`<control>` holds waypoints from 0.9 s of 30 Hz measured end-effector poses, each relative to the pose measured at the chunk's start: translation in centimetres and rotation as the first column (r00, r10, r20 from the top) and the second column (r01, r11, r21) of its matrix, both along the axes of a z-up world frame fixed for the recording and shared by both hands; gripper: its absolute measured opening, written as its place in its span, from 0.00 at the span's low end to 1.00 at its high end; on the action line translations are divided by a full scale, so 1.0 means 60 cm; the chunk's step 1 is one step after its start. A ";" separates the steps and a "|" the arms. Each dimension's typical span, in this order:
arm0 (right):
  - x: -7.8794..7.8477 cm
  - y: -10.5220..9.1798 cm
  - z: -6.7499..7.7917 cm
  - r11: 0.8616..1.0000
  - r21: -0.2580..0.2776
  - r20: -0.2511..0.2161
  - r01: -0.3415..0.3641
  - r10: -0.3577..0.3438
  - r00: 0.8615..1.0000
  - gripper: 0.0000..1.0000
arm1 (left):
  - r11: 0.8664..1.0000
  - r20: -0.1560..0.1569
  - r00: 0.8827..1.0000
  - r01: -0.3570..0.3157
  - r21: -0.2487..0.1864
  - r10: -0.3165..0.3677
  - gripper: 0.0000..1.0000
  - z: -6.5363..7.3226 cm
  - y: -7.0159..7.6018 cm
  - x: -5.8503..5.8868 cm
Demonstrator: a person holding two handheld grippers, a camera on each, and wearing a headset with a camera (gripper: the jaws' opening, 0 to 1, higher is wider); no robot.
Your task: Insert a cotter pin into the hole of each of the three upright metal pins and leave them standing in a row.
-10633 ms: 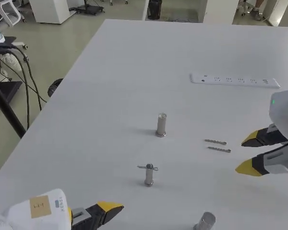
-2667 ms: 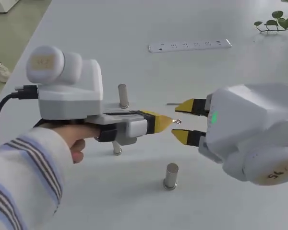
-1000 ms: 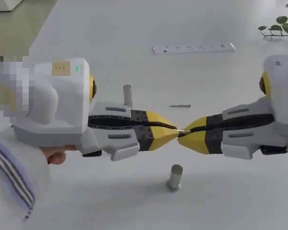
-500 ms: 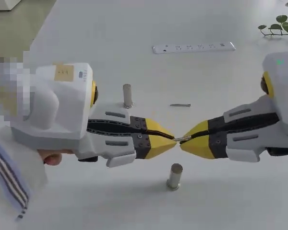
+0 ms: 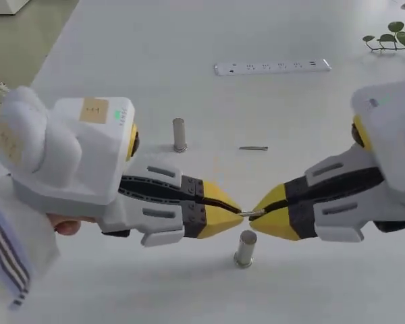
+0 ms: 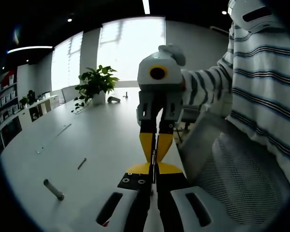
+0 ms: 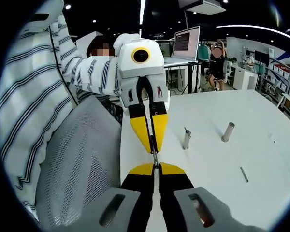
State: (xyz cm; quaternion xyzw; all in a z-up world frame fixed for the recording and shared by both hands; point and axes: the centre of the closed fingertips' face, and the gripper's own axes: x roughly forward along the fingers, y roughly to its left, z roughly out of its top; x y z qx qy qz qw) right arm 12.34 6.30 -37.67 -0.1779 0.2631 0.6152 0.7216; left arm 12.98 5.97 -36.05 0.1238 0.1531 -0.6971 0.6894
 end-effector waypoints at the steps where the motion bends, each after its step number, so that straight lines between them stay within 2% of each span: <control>1: 0.000 0.000 -0.001 1.000 -0.002 0.000 -0.003 0.003 1.000 0.00 | 1.000 0.002 1.000 0.004 0.003 -0.004 0.00 0.000 0.000 -0.001; 5: -0.004 -0.003 -0.007 1.000 -0.026 -0.022 -0.013 0.013 1.000 0.00 | 1.000 -0.002 1.000 0.020 0.013 -0.020 0.00 0.001 -0.003 -0.005; 8: -0.008 -0.005 -0.013 0.998 -0.046 -0.006 -0.033 0.032 0.999 0.00 | 0.999 -0.005 0.999 0.033 0.012 -0.033 0.00 0.003 -0.007 -0.007; 10: -0.007 -0.007 -0.013 0.999 -0.046 -0.006 -0.030 0.030 1.000 0.00 | 0.999 -0.018 0.999 0.030 0.015 -0.030 0.00 0.002 -0.008 -0.007; 12: -0.007 -0.009 -0.014 0.999 -0.038 -0.013 -0.025 0.025 1.000 0.00 | 1.000 -0.045 0.999 0.022 0.018 -0.021 0.00 -0.001 -0.008 -0.008; 16: -0.010 -0.011 -0.015 0.999 -0.036 -0.012 -0.029 0.029 1.000 0.00 | 0.999 -0.071 0.997 0.021 0.025 -0.019 0.00 -0.004 -0.010 -0.012; 22: -0.009 -0.017 -0.017 0.999 -0.044 0.008 -0.030 0.031 1.000 0.00 | 0.999 -0.059 0.998 0.026 0.020 -0.025 0.00 -0.007 -0.013 -0.012; 24: -0.007 -0.021 -0.018 0.999 -0.047 0.012 -0.022 0.022 1.000 0.00 | 1.000 -0.094 0.996 -0.010 0.017 0.012 0.01 -0.008 -0.014 -0.006; 27: -0.006 -0.028 -0.019 0.998 -0.054 0.015 -0.014 0.015 1.000 0.00 | 1.000 -0.079 0.997 -0.011 0.021 0.013 0.06 -0.011 -0.013 -0.004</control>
